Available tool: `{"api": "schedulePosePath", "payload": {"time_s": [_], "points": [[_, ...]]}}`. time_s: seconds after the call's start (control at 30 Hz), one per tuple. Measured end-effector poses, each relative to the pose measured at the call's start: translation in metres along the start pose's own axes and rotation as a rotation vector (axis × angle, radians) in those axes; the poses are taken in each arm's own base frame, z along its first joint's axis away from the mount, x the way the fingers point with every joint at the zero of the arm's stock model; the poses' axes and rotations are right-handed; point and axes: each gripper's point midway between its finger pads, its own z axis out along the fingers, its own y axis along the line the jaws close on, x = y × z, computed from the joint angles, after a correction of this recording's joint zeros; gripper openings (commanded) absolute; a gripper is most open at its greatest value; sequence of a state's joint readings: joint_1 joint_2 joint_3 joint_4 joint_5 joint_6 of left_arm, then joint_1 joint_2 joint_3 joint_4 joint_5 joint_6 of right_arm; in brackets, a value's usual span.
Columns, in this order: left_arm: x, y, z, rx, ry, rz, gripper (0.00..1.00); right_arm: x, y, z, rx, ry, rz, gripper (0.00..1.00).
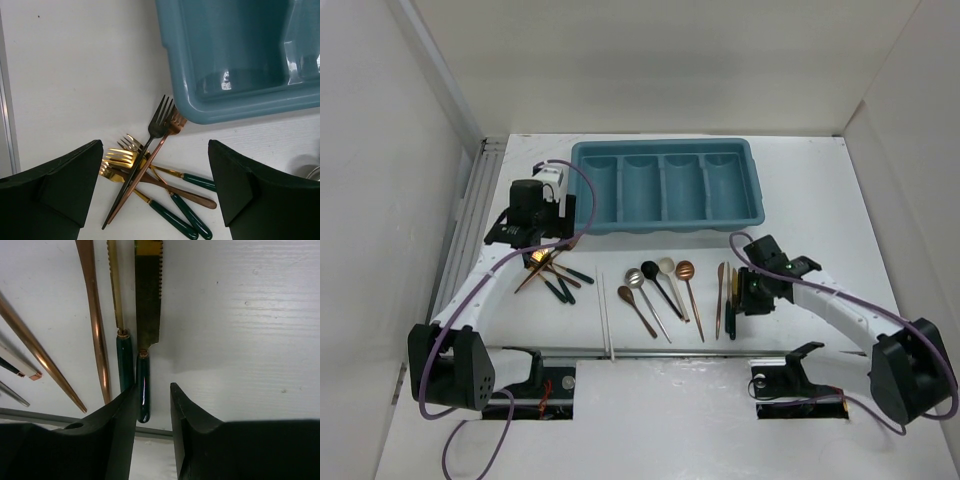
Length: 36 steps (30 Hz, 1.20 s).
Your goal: Sort the eating utensils into containers
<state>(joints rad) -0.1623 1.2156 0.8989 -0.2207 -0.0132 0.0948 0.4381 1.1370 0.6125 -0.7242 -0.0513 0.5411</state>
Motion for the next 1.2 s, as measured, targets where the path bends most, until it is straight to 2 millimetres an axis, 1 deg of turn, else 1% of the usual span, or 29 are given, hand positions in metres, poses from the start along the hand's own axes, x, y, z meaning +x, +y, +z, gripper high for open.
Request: {"api": "schedulePosePath", "payload": {"time_s": [0.13,0.17,0.27,0.33,0.53,0.6,0.63,0.7,0.73,0.93,1.0,1.1,1.17,1.2], "points": [[0.003,0.0,0.001,0.0,0.004,-0.001,0.85,0.006,-0.001,0.01,0.025,0.047,-0.007,0.38],[0.003,0.0,0.001,-0.001,0.005,-0.002,0.85,0.008,-0.001,0.012,0.029,0.061,-0.004,0.36],[0.003,0.001,0.001,-0.006,0.002,-0.002,0.85,0.008,-0.001,0.018,0.041,0.073,-0.009,0.36],[0.003,0.002,0.002,-0.011,0.0,-0.003,0.85,0.006,0.0,0.019,0.046,0.074,-0.011,0.36],[0.014,0.004,0.004,-0.025,0.022,-0.002,0.85,0.004,0.004,0.021,0.06,0.086,-0.018,0.36],[0.014,0.005,0.004,-0.03,0.021,-0.001,0.86,0.004,0.006,0.022,0.065,0.094,-0.026,0.31],[0.013,0.005,0.004,-0.035,0.017,-0.002,0.86,0.004,0.007,0.022,0.068,0.099,-0.026,0.21],[0.012,0.007,0.004,-0.046,0.012,-0.002,0.86,0.004,0.008,0.023,0.075,0.111,-0.027,0.11],[0.011,0.008,0.004,-0.05,0.009,-0.002,0.86,0.004,0.008,0.024,0.078,0.115,-0.026,0.0],[0.005,0.013,0.003,-0.076,-0.015,0.002,0.87,0.002,0.01,0.024,0.08,0.124,-0.028,0.0],[0.004,0.014,0.003,-0.08,-0.019,0.003,0.87,0.001,0.008,0.021,0.1,0.121,-0.029,0.0],[0.004,0.014,0.003,-0.083,-0.019,0.003,0.87,-0.012,0.002,0.01,0.157,0.079,-0.032,0.0],[0.003,0.015,0.003,-0.084,-0.02,0.003,0.87,-0.027,-0.002,-0.005,0.201,0.023,-0.035,0.0],[0.003,0.015,0.003,-0.085,-0.02,0.003,0.87,-0.04,0.004,-0.015,0.19,-0.025,-0.033,0.0]]}}
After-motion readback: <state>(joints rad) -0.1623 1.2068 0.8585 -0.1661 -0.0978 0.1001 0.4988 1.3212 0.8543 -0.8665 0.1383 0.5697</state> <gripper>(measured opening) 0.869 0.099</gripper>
